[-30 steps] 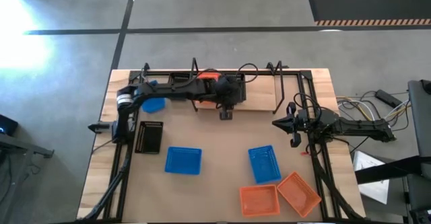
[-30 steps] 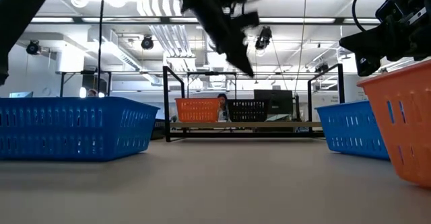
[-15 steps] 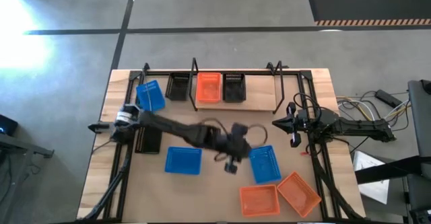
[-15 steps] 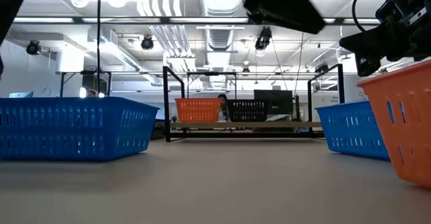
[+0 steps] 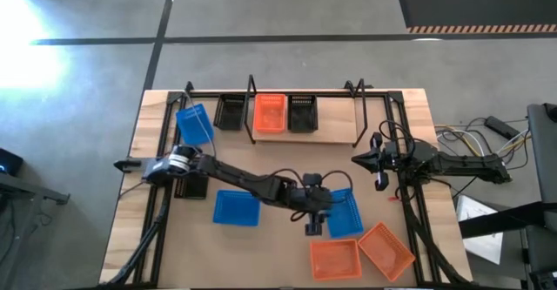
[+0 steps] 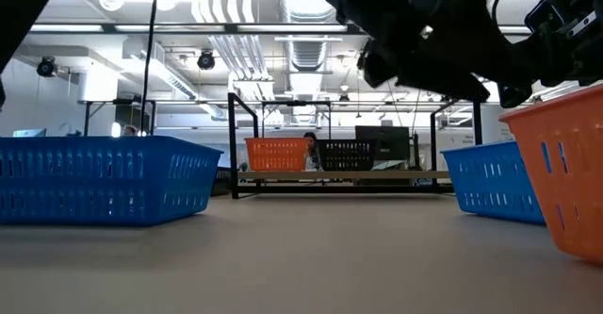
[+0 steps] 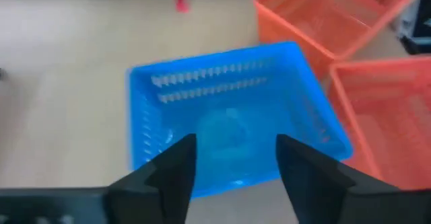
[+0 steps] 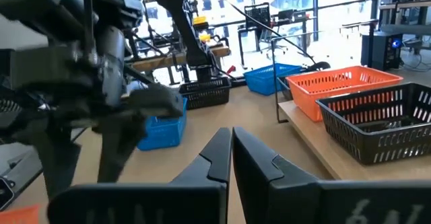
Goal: Stack baskets on shelf by color
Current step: Put the right blue bin on the shelf
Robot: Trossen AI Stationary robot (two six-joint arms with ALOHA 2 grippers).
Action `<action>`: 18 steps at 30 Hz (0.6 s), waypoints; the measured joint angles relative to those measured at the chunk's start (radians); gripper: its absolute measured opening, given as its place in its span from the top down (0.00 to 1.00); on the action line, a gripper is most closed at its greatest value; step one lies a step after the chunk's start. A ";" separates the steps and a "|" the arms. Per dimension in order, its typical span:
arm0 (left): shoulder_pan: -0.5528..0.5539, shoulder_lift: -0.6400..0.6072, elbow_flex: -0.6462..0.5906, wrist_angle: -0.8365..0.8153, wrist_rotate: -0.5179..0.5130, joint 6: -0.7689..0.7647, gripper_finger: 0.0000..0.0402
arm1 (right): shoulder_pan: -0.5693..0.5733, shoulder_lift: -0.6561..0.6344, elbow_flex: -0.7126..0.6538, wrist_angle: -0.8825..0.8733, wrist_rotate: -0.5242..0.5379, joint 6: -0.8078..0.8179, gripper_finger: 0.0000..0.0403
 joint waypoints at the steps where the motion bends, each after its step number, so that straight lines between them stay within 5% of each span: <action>1: -0.004 0.008 0.011 0.000 0.029 -0.002 0.49 | 0.000 0.001 0.000 0.000 0.000 0.000 0.98; 18: -0.053 0.194 0.190 0.093 0.040 -0.026 0.44 | 0.000 0.007 0.000 -0.003 0.000 0.000 0.98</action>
